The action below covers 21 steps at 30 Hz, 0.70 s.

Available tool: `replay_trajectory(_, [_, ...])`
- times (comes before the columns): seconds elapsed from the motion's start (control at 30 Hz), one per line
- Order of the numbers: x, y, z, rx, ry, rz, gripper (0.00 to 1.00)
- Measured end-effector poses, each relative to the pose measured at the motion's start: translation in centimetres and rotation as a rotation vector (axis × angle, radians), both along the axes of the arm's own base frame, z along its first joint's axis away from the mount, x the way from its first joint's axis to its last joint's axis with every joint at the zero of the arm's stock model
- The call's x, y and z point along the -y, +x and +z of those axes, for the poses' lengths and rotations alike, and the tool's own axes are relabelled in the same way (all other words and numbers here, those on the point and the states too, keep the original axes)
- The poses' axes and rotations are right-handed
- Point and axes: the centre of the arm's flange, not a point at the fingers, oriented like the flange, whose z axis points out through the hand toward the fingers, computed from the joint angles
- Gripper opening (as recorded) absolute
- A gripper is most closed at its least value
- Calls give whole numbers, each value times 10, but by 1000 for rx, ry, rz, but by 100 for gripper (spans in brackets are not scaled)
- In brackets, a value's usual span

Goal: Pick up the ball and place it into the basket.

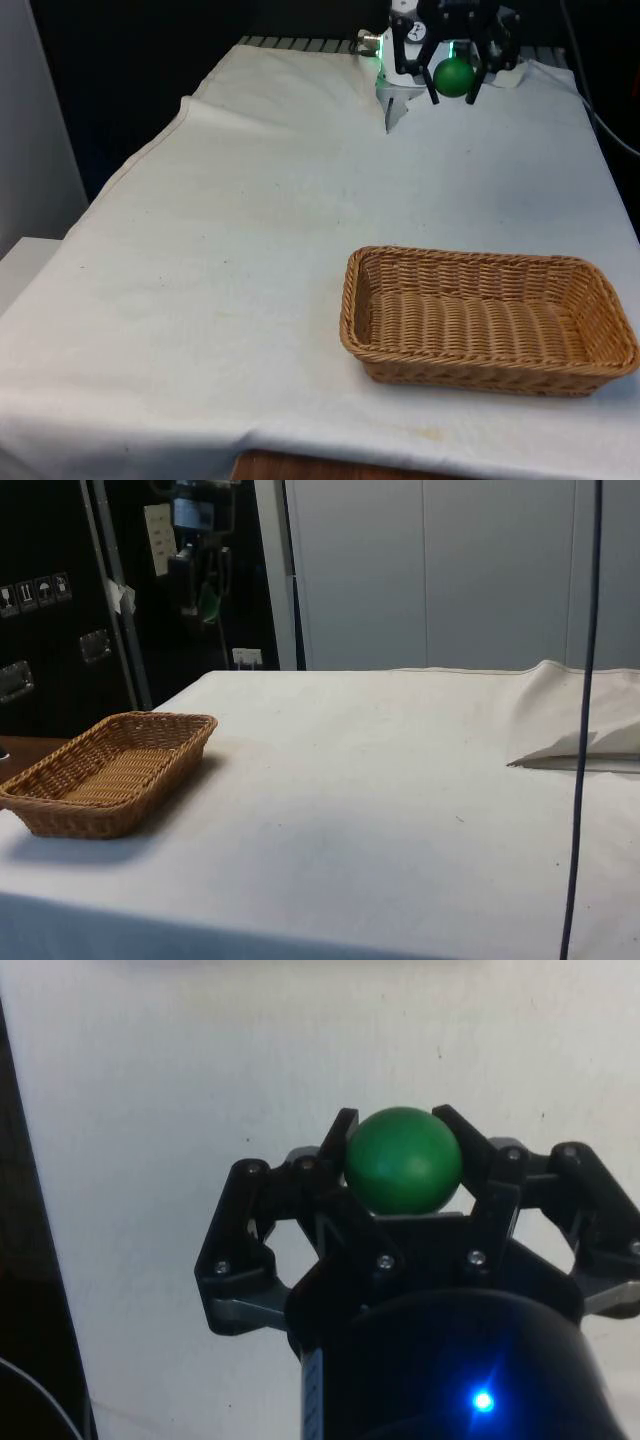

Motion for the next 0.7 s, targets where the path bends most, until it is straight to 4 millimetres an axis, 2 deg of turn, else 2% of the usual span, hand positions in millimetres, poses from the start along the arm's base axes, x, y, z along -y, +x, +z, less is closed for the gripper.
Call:
replay_trajectory(0.33, [-12,32,-10,3,-19,0,0])
replay_trajectory(0.43, [-18,45,-20,3,-26,-1,0])
replay_trajectory(0.7, [-28,65,-42,-2,-37,-3,0])
